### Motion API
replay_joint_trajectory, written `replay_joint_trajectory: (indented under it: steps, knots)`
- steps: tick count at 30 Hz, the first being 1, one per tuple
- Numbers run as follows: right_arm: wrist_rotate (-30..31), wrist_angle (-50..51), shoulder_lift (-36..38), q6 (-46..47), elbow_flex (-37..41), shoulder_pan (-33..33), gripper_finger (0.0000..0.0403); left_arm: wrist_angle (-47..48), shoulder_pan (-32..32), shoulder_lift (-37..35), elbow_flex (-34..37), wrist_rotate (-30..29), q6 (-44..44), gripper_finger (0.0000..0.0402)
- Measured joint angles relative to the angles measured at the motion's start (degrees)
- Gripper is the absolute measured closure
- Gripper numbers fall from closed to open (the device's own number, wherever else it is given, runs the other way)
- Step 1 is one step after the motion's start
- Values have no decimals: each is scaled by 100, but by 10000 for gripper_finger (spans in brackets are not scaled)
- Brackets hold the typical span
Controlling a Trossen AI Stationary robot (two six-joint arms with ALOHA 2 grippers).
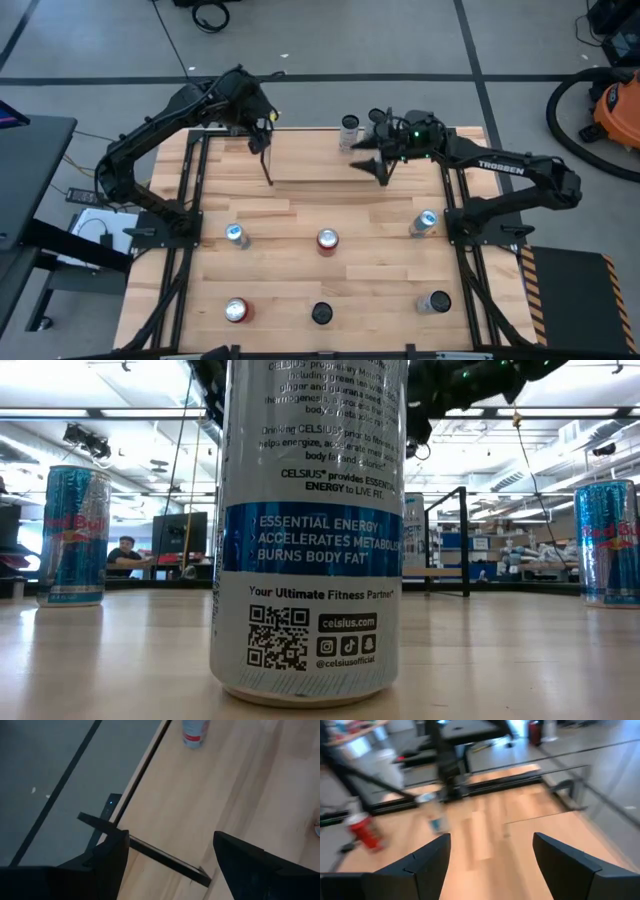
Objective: Place canned beverage on shelf
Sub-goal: Put the top red-black soda can on the shelf
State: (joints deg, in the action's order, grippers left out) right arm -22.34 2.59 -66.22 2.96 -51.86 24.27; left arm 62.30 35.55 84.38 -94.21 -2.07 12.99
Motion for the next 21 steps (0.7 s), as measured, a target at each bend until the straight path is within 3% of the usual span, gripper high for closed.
replay_joint_trajectory:
  steps: [11,21]
  knots:
    - [-31,-113,-306,-36,0,-1491,113,75,-209,0,0,-2,-245,111]
    - [-246,-594,-517,1,1,-2055,112,79,-234,0,0,0,-476,111]
